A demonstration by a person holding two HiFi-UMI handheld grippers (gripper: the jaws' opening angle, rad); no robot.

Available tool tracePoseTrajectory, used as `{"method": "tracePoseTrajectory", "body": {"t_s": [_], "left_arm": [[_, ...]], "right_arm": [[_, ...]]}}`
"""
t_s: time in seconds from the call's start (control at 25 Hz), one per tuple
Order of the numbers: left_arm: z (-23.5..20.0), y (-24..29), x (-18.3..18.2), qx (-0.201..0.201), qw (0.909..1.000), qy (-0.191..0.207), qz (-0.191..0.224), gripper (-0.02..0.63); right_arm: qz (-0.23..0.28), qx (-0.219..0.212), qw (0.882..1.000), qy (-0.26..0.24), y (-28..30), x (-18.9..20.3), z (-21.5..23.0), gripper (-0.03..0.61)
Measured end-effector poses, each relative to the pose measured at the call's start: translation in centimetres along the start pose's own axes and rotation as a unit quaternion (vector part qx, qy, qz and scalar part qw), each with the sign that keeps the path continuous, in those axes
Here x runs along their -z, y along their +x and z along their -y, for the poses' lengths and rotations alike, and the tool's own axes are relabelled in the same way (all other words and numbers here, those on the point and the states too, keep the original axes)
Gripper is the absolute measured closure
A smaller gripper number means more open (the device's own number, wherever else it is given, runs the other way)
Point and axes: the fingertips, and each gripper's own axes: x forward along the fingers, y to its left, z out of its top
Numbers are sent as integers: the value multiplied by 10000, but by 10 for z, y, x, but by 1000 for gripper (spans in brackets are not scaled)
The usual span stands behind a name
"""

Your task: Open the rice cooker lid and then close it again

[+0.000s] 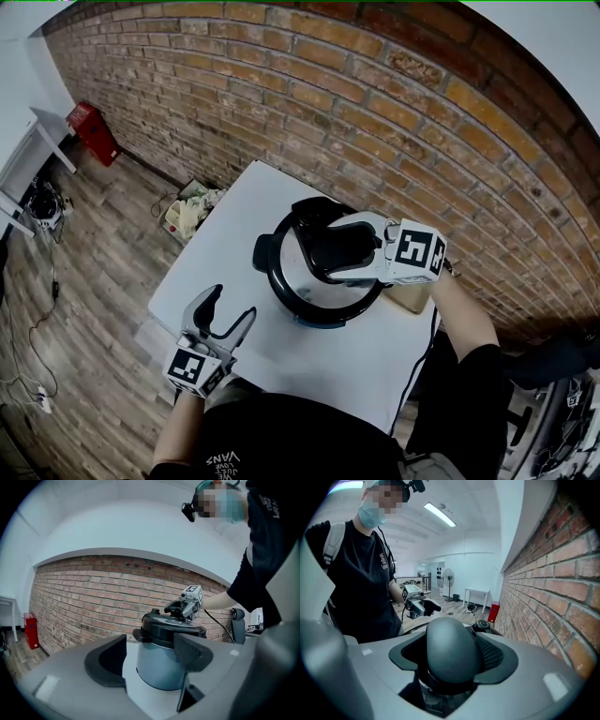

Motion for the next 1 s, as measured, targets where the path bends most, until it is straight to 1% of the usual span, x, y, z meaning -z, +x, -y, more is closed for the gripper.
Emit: {"method": "tracePoseTrajectory", "body": {"t_s": [0.04,0.2,0.32,0.4,0.52,0.68,0.84,1.0], "left_arm": [[-1,-1,-1,-18,10000,6,37,295],[-2,-6,0,-80,9999,-42,-53,295],[-5,-8,1,-131,9999,-51,-35,295],[-5,-6,1,-122,9999,-60,-22,295],[-1,-3,1,-50,10000,-22,56,295],[3,1,1,35,9999,16,123,295],[3,2,-2,95,9997,38,207,295],[6,2,-5,141,9997,-9,181,295]], "right_arm": [[12,13,10000,16,-1,0,0,250],[1,63,9999,135,-2,0,-1,252],[-1,252,9994,256,-4,-4,1,252],[86,436,9982,414,-7,-10,4,253],[348,781,9933,773,-16,-13,12,256],[286,1192,9880,943,-26,-10,15,256],[349,1585,9776,1337,-32,-5,18,258],[448,1982,9677,1492,-40,-8,17,258]]}}
